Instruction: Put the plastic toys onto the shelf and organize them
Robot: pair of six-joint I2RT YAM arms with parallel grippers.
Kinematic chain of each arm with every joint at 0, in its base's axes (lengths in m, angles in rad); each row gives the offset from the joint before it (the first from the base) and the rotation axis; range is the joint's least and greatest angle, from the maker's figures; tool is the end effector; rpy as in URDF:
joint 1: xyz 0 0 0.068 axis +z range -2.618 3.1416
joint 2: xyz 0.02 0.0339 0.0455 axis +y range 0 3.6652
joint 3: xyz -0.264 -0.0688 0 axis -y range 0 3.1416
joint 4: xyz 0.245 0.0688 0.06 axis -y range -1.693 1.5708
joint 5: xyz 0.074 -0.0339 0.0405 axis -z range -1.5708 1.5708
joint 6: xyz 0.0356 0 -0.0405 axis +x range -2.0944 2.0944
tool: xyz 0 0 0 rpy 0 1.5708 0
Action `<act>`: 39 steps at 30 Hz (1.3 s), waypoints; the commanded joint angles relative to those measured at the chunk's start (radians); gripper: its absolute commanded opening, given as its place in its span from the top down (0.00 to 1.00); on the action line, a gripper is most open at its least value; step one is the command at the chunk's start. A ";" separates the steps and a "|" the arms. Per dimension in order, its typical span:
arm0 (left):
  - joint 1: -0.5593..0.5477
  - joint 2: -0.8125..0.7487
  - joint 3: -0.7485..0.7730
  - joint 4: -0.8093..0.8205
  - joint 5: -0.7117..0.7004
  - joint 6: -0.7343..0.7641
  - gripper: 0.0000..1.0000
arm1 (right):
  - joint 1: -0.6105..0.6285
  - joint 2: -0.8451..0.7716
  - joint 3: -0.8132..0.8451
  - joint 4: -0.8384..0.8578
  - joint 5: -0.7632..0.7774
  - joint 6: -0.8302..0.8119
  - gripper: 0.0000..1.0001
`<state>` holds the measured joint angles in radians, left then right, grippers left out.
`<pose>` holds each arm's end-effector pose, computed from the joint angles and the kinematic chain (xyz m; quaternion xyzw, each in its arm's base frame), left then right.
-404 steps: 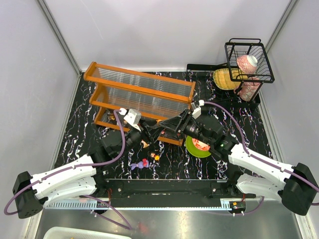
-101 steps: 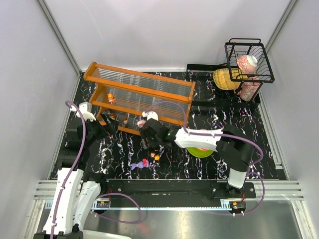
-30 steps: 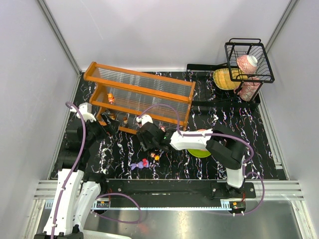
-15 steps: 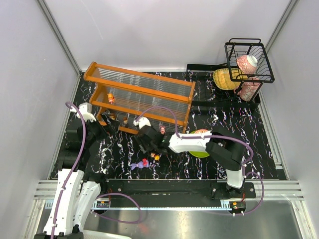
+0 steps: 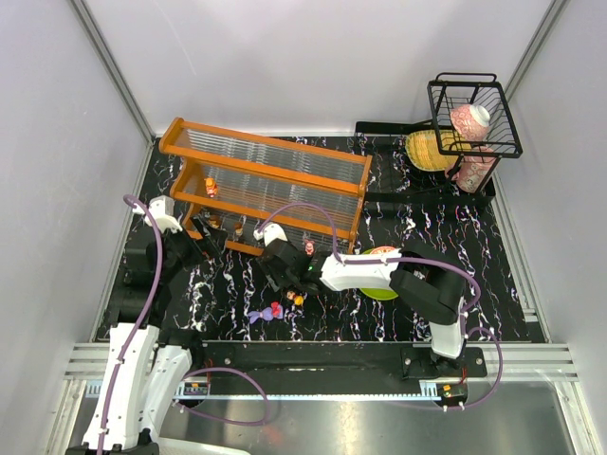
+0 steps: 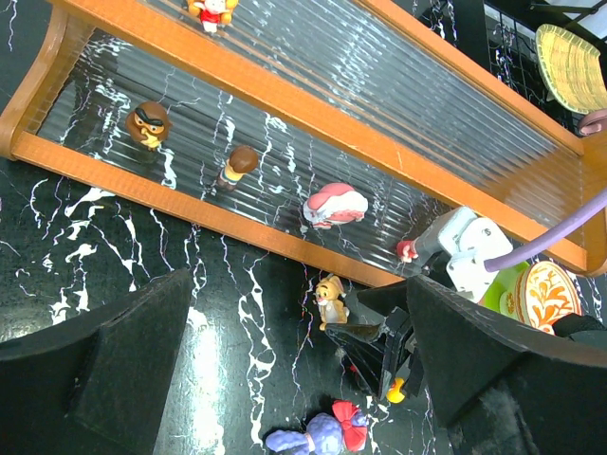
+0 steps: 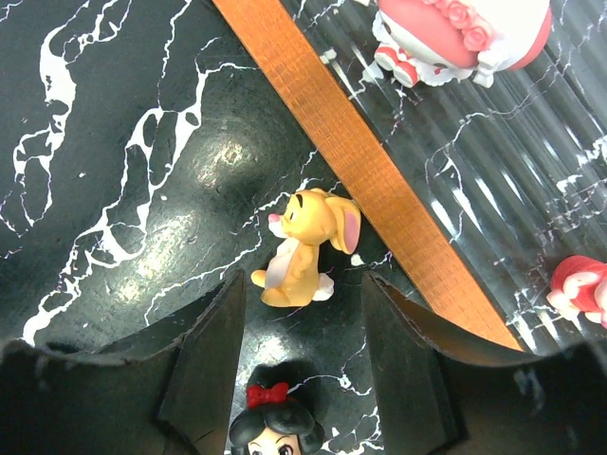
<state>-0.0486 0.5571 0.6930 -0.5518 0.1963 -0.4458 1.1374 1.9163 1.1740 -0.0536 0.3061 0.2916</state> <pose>0.1297 -0.0133 0.3017 -0.1121 0.8280 -0.2125 0.5067 0.1803 0.3640 0.1634 -0.3230 0.8581 0.1380 0.3746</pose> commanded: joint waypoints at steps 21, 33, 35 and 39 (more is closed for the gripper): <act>-0.002 -0.020 0.005 0.016 -0.014 -0.004 0.01 | 0.015 0.056 0.053 0.009 0.019 -0.003 0.47; -0.002 -0.025 0.007 0.015 -0.009 -0.007 0.01 | 0.015 0.053 0.053 -0.002 -0.007 0.006 0.94; 0.000 -0.026 0.011 0.015 -0.009 -0.010 0.01 | 0.015 0.043 0.053 -0.005 -0.015 0.007 1.00; -0.002 -0.031 0.022 0.009 -0.008 -0.024 0.01 | 0.016 -0.022 0.039 -0.012 -0.024 0.006 1.00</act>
<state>-0.0486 0.5438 0.6933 -0.5594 0.1925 -0.4469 1.1389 1.9652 1.1965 -0.0502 0.2958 0.2958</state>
